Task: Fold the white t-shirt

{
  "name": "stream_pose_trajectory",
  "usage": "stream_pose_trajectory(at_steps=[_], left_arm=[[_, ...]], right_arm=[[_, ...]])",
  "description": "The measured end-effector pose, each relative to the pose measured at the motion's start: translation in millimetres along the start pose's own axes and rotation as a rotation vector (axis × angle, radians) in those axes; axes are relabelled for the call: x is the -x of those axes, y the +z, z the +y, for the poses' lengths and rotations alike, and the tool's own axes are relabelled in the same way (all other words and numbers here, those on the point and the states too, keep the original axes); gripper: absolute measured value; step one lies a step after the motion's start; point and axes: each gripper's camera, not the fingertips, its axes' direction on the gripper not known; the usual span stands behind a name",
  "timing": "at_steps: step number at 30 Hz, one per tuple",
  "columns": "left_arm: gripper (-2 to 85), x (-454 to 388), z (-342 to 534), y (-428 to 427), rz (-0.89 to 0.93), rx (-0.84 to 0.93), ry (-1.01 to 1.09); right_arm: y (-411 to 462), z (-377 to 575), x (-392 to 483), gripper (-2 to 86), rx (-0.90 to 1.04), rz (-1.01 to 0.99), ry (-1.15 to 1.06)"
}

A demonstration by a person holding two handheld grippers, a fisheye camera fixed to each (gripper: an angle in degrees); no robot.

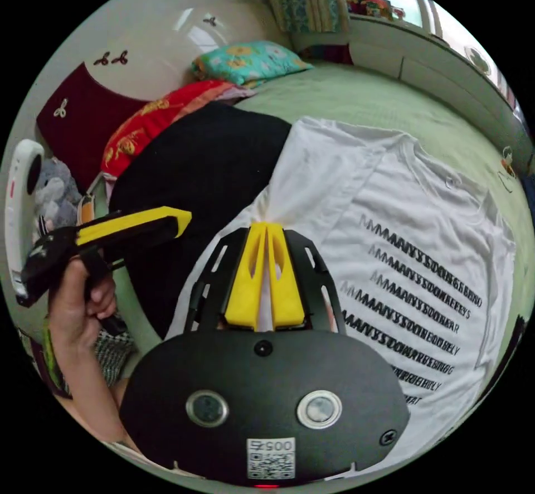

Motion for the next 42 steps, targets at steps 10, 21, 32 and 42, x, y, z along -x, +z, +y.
stream_pose_trajectory(at_steps=[10,21,32,42], left_arm=[[-0.7,-99.5,15.7,-0.3,0.136,0.038,0.125],[-0.7,-198.7,40.0,-4.0,0.026,0.013,0.197],[-0.7,-229.0,45.5,27.3,0.043,0.078,0.19],[-0.6,-247.9,48.3,39.5,0.101,0.075,0.198]], right_arm=[[-82.0,94.4,-89.1,-1.0,-0.03,0.417,0.483],[-83.3,85.7,-93.2,-1.0,0.026,0.561,0.441],[-79.8,92.4,-102.8,-1.0,0.023,0.436,0.447],[-83.4,101.3,-117.5,-1.0,0.027,0.321,0.48]])
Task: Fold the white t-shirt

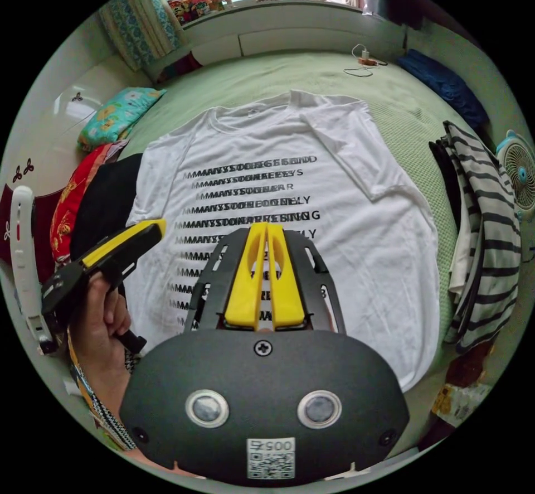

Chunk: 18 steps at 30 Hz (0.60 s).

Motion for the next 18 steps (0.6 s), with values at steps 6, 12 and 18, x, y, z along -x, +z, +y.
stream_pose_trajectory(at_steps=[6,12,18], left_arm=[[-0.6,-6.1,-2.7,8.6,0.01,0.011,-0.004],[-0.6,-15.2,-5.8,14.1,0.031,0.007,0.012],[-0.7,-21.6,-8.9,17.2,0.02,-0.012,0.034]], right_arm=[[2.0,0.7,2.8,-1.0,0.013,0.011,-0.029],[0.4,4.0,13.7,-1.0,-0.002,0.039,-0.088],[-2.2,5.5,16.4,-1.0,-0.016,0.051,-0.112]])
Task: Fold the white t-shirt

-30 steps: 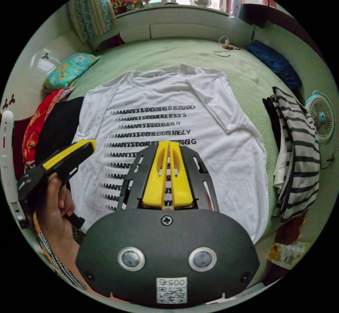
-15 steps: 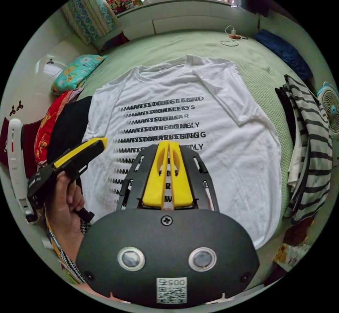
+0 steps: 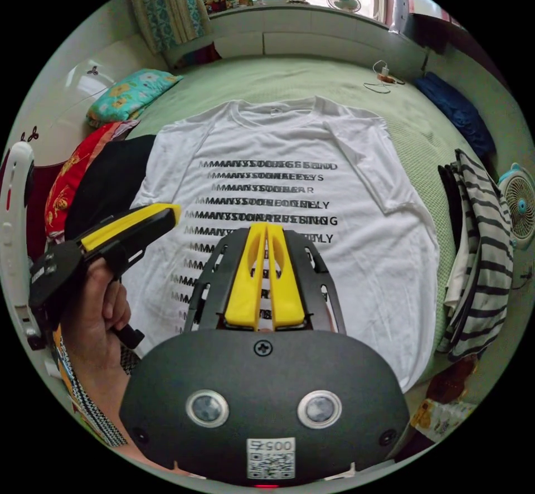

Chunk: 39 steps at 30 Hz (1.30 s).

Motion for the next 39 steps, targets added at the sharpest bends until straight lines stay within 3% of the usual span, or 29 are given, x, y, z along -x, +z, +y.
stream_pose_trajectory(at_steps=[24,39], left_arm=[[-0.7,-7.2,-24.5,21.2,0.087,0.03,0.057],[-0.7,-4.8,-44.7,25.4,0.027,0.052,0.088]], right_arm=[[-9.7,-5.6,-14.6,-1.0,0.028,-0.028,0.009],[-30.0,-9.2,-28.6,-1.0,0.02,-0.049,0.009]])
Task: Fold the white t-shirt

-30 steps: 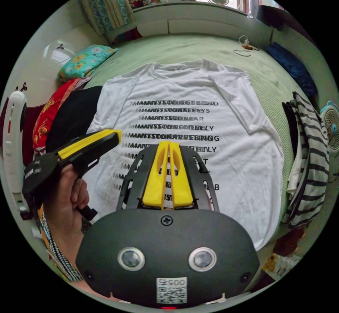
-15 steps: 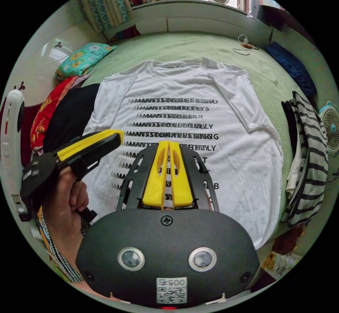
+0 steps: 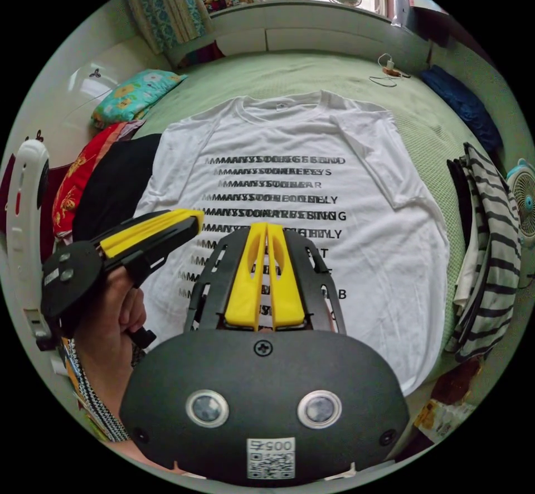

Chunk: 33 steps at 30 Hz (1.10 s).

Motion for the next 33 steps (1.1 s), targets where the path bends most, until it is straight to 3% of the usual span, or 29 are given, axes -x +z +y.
stream_pose_trajectory(at_steps=[20,25,33], left_arm=[[-0.4,28.2,-23.1,-13.5,-0.045,-0.008,0.047],[-0.1,44.3,-29.4,-22.0,-0.125,-0.019,0.036],[-0.1,74.4,-43.5,-42.3,0.15,-0.123,-0.039]], right_arm=[[-39.0,3.8,-15.9,-1.0,-0.017,-0.062,-0.017],[-55.2,4.6,-12.4,-1.0,-0.076,-0.11,-0.186],[-104.5,-7.5,-26.3,-1.1,-0.216,-0.021,-0.276]])
